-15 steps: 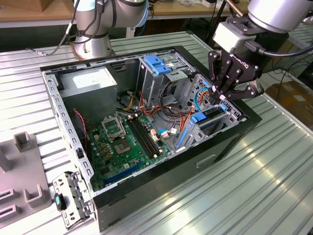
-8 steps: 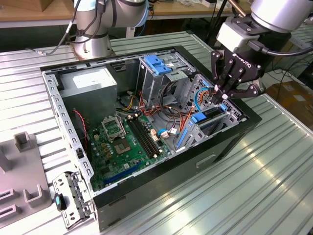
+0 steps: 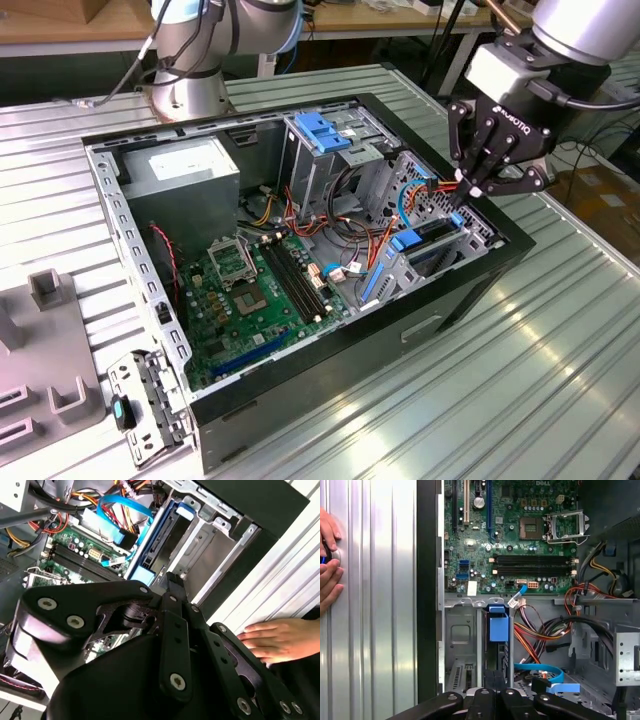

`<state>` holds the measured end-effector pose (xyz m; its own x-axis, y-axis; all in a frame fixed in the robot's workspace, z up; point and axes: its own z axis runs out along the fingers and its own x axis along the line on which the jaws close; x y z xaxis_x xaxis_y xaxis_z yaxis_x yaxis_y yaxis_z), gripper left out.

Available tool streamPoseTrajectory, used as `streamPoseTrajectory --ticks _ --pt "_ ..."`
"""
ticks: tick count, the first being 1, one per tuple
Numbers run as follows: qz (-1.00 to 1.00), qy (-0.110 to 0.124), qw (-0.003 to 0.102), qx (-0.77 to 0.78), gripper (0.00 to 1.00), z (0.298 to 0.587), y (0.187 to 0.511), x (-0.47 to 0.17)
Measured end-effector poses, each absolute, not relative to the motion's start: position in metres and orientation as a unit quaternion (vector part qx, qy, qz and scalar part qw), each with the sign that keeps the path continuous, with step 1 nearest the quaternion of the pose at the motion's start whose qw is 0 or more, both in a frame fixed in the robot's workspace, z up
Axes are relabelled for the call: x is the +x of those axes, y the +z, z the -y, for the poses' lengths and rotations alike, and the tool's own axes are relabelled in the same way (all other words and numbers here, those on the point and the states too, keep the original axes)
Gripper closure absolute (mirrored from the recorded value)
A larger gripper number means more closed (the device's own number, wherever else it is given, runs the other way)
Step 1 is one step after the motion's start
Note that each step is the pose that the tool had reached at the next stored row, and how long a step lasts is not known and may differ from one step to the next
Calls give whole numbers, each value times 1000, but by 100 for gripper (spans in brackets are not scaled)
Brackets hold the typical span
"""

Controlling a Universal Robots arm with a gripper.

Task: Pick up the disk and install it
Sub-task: 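Insert the first disk wire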

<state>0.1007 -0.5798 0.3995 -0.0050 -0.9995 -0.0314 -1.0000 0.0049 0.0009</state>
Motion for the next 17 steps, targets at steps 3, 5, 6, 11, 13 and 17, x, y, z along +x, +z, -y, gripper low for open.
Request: streamPoseTrajectory --ticks 3,5,6,11,13,17 --pt "-709 11 11 -705 89 580 399 105" --pt "-709 11 11 -705 89 580 399 108" --pt "-709 11 11 -705 89 580 399 109" --pt "-706 11 11 -708 89 580 399 111" --pt "-694 12 10 -720 89 580 399 112" --pt "-654 12 10 -756 89 580 399 112"
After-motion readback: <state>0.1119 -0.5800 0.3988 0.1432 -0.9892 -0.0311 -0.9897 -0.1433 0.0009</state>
